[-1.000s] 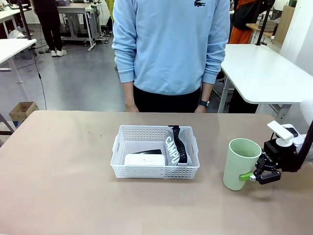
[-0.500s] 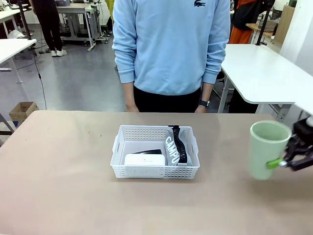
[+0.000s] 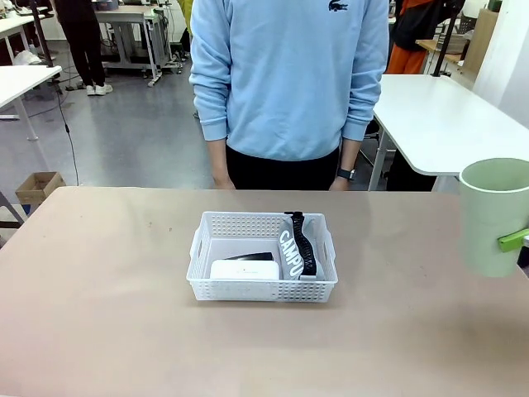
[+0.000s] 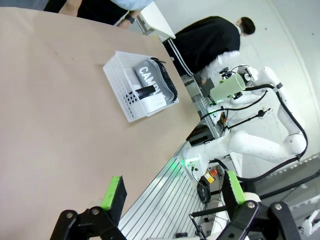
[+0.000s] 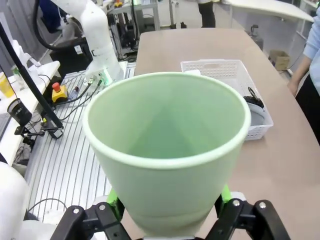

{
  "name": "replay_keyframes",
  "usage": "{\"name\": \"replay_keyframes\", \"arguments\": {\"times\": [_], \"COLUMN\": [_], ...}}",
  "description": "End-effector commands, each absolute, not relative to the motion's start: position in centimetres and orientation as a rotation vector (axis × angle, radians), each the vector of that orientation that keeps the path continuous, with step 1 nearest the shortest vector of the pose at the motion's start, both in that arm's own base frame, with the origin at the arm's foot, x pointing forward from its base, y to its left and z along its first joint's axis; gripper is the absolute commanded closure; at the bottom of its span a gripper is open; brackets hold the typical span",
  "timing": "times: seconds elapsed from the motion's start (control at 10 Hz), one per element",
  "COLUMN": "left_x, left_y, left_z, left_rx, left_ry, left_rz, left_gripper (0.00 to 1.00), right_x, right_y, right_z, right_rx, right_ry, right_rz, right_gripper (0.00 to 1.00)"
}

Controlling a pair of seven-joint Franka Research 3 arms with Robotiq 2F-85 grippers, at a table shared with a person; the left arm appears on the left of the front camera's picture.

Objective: Efficiently arrange items inside the basket to fit them all.
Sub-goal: Pick up the Reusable plastic cup and place it inside the Organizing basket.

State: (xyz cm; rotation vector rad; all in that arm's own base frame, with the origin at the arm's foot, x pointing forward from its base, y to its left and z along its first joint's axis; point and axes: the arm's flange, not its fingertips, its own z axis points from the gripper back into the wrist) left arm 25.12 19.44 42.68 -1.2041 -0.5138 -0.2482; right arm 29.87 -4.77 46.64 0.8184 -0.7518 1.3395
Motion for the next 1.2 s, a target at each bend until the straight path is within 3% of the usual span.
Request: {"name": "replay_keyframes", "arguments": {"times": [0.0, 0.3, 0.4, 0.8, 1.1], "left_x": [25.0, 25.0, 25.0, 25.0, 25.0], "left_y": [19.3, 19.3, 19.3, 19.3, 19.3], "left_z": [42.9, 42.9, 42.9, 42.9, 42.9], "left_rx": [-1.221, -1.221, -1.221, -1.221, -1.221], "left_ry": [-0.523, -0.523, -0.523, -0.523, -0.523], "left_rz": [-0.247, -0.247, -0.247, -0.247, -0.247], "left_gripper": [0.00, 0.00, 0.00, 0.00, 0.00], "right_x": [29.9, 29.9, 30.0, 33.6, 35.8], "right_y": [-4.2, -4.2, -4.3, 6.4, 18.8], "right_z": [46.4, 46.4, 46.5, 56.0, 57.1], "right_rx": [0.832, 0.832, 0.830, 0.519, 0.348], "right_ry": [-0.732, -0.732, -0.743, -0.243, -0.079], "right_rz": [1.356, 1.356, 1.351, 1.248, 1.296], "right_gripper": [1.00, 1.00, 0.16, 0.16, 0.16]}}
